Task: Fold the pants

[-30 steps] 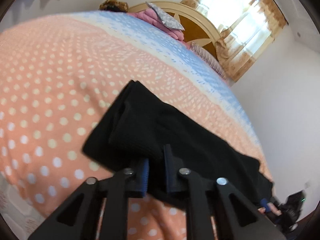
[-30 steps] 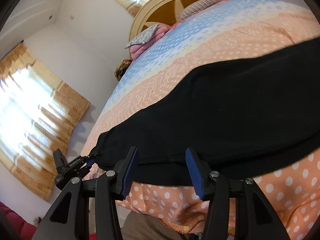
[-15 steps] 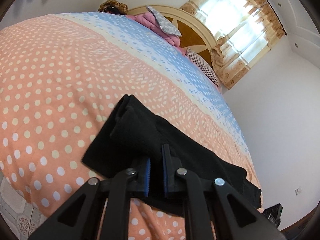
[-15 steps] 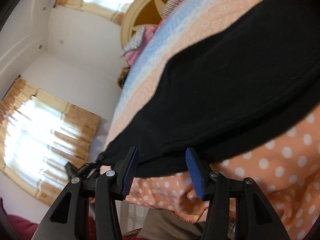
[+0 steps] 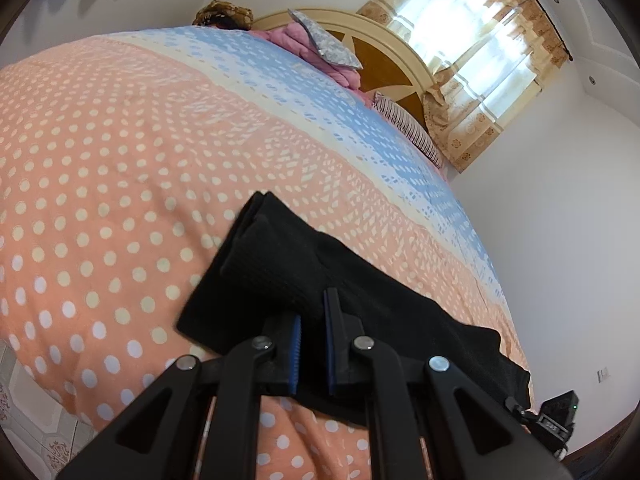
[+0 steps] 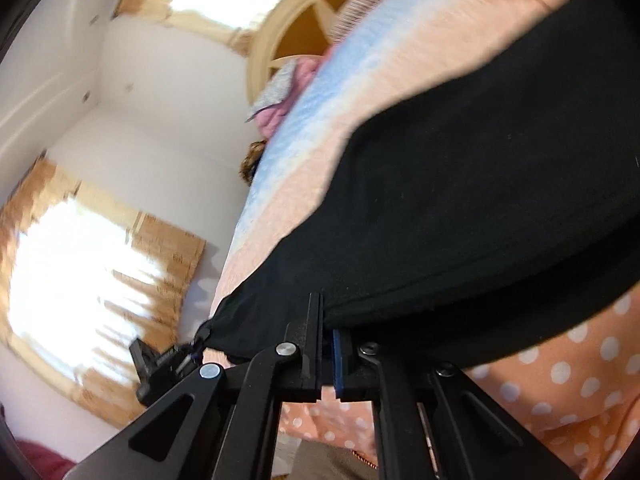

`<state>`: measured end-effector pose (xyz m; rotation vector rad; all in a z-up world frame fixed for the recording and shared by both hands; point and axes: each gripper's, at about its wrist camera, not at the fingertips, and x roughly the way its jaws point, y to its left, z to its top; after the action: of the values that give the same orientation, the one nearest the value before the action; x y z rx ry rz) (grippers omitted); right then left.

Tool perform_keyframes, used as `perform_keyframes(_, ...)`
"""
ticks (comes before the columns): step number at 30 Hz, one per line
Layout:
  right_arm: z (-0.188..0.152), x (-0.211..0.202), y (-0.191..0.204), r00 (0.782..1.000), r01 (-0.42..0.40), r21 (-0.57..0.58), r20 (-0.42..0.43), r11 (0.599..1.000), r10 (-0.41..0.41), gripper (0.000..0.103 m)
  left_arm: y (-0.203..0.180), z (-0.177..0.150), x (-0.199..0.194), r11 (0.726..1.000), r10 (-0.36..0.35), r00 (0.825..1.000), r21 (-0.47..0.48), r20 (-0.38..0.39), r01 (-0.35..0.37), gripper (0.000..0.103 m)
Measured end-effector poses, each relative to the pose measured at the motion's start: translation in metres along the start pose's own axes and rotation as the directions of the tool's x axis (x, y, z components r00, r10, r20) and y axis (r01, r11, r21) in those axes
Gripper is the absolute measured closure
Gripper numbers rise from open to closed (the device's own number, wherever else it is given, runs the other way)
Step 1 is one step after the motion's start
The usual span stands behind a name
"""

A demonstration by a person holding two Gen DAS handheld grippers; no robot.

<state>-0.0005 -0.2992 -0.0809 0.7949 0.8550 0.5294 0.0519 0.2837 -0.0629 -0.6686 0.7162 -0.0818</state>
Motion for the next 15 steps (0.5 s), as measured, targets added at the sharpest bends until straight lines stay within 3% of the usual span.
perform_keyframes(5, -0.011, -0.006, 0.009, 0.997, 0.045, -0.028, -0.064, 0.999, -0.047, 0.100, 0.007, 0.000, -0.008, 0.999, 0.032, 0.999, 0.011, 0.002, -0.032, 0.092)
perform_keyframes(10, -0.022, 0.014, -0.017, 0.984, 0.119, 0.019, -0.133, 0.993, -0.115, 0.099, 0.019, -0.012, 0.007, 0.993, 0.117, 0.992, 0.019, -0.042, -0.117, 0.092)
perform_keyframes(13, -0.020, 0.018, -0.019, 0.984, 0.111, 0.030, -0.146, 0.993, -0.106, 0.099, 0.026, -0.015, 0.011, 0.988, 0.154, 0.986, 0.007, -0.058, -0.154, 0.085)
perform_keyframes(15, -0.017, 0.018, -0.012, 0.974, 0.141, 0.002, -0.181, 0.990, -0.139, 0.091, 0.026, -0.012, 0.005, 0.987, 0.163, 0.985, 0.011, -0.053, -0.163, 0.080)
